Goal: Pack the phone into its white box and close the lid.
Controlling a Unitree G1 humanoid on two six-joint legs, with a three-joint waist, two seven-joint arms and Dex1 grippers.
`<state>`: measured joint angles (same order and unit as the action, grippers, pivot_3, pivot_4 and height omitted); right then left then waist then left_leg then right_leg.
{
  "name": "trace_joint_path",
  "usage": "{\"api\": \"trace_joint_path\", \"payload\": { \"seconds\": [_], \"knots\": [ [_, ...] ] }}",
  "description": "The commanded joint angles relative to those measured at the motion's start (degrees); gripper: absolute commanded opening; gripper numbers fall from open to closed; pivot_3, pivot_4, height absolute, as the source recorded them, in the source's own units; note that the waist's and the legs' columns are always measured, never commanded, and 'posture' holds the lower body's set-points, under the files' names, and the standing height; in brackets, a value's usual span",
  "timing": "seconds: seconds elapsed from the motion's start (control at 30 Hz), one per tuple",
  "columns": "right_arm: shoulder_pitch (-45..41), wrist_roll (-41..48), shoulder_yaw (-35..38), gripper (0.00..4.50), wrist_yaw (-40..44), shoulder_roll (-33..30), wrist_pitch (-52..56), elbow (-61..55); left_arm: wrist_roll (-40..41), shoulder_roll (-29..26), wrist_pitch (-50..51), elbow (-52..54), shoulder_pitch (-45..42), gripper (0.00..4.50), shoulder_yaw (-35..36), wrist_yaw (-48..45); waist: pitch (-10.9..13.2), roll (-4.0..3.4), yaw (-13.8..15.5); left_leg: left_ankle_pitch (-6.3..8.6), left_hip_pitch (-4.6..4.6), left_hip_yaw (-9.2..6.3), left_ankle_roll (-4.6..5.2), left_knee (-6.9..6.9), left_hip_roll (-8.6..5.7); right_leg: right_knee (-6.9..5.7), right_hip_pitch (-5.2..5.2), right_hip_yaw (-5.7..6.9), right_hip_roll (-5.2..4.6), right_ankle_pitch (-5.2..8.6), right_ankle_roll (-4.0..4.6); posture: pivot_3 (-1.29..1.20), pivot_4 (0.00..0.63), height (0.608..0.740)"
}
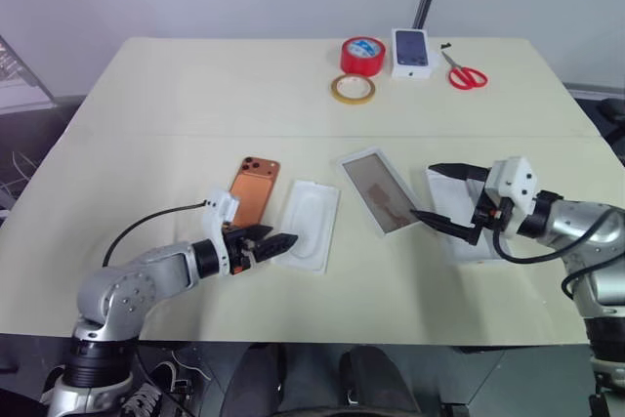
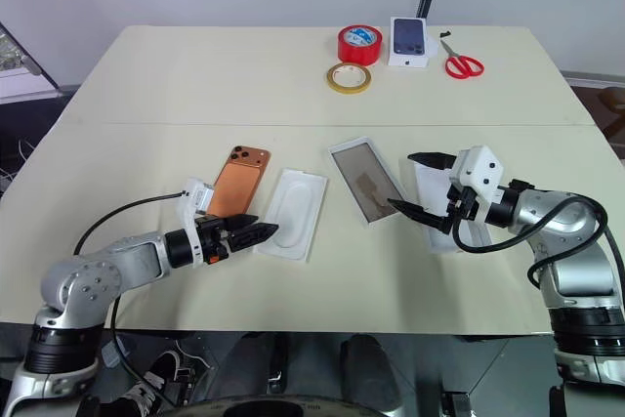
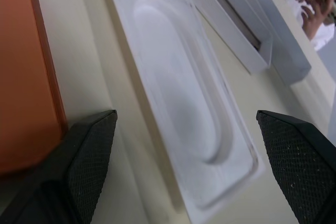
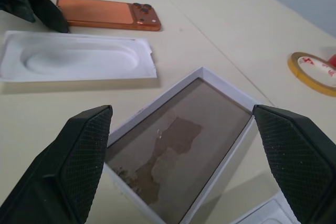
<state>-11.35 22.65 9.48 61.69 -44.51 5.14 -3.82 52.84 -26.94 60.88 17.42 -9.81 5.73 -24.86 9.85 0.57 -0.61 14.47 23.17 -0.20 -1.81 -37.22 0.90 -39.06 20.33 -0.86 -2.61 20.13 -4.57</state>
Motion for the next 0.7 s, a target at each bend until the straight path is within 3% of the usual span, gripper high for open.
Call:
{"api": "trace_joint_path", "payload": {
  "seconds": [0.03,0.2,0.27,0.37,0.53,0.7],
  "knots": [
    [-0.61,-0.20,0.91,4.47,-0.81,0.22,-1.49,-0.78,-4.94,0.51,-1.15,-3.05,-0.82,4.48,-3.49,0.96,0.00,-0.01,0.03,0.00,-0.03,0.00,0.00,0.00,-0.01,0.00,-0.03,-0.01,0.00,-0.01,-0.01,0.00,0.150,0.740],
    [-0.78,-0.62,1.00,4.47,-1.40,0.63,-2.26,-0.42,-7.61,1.96,-1.92,-4.65,-0.68,4.48,-6.24,0.64,0.01,-0.01,0.10,-0.03,-0.94,0.00,0.02,0.08,-0.06,0.13,-0.95,-0.02,-0.07,0.00,0.01,0.00,0.150,0.740],
    [-0.35,-0.79,1.01,4.50,-1.47,0.73,-2.53,-0.61,-6.32,3.80,-0.44,-5.07,-0.51,3.96,-5.10,1.73,-0.03,-0.07,0.10,-0.02,-1.04,-0.01,0.02,0.10,-0.04,0.21,-1.06,-0.03,-0.09,0.10,0.21,0.00,0.150,0.740],
    [0.05,-0.92,1.11,4.50,-1.60,0.82,-2.97,-0.57,-6.21,5.07,0.91,-5.54,-0.10,2.68,-4.14,2.63,-0.05,-0.11,0.13,-0.02,-0.96,-0.01,0.02,0.12,-0.04,0.41,-1.08,-0.02,-0.14,0.10,0.24,0.00,0.150,0.740],
    [0.08,-0.97,1.14,4.50,-1.64,0.86,-3.68,-0.11,-4.51,6.46,4.12,-6.36,-0.70,0.03,-2.10,3.47,-0.07,-0.14,0.16,0.12,-0.69,0.01,0.24,0.22,-0.06,1.00,-1.07,0.02,-0.19,-0.07,-0.07,0.00,0.150,0.740],
    [-0.09,-1.35,0.67,4.50,-1.84,1.37,-4.73,0.39,-3.19,8.92,6.54,-6.29,-1.46,0.03,-0.32,5.34,-0.07,-0.13,0.52,0.17,-0.58,0.02,0.30,0.32,-0.09,1.20,-1.03,0.05,-0.22,-0.08,-0.12,0.00,0.150,0.740]
  ]
}}
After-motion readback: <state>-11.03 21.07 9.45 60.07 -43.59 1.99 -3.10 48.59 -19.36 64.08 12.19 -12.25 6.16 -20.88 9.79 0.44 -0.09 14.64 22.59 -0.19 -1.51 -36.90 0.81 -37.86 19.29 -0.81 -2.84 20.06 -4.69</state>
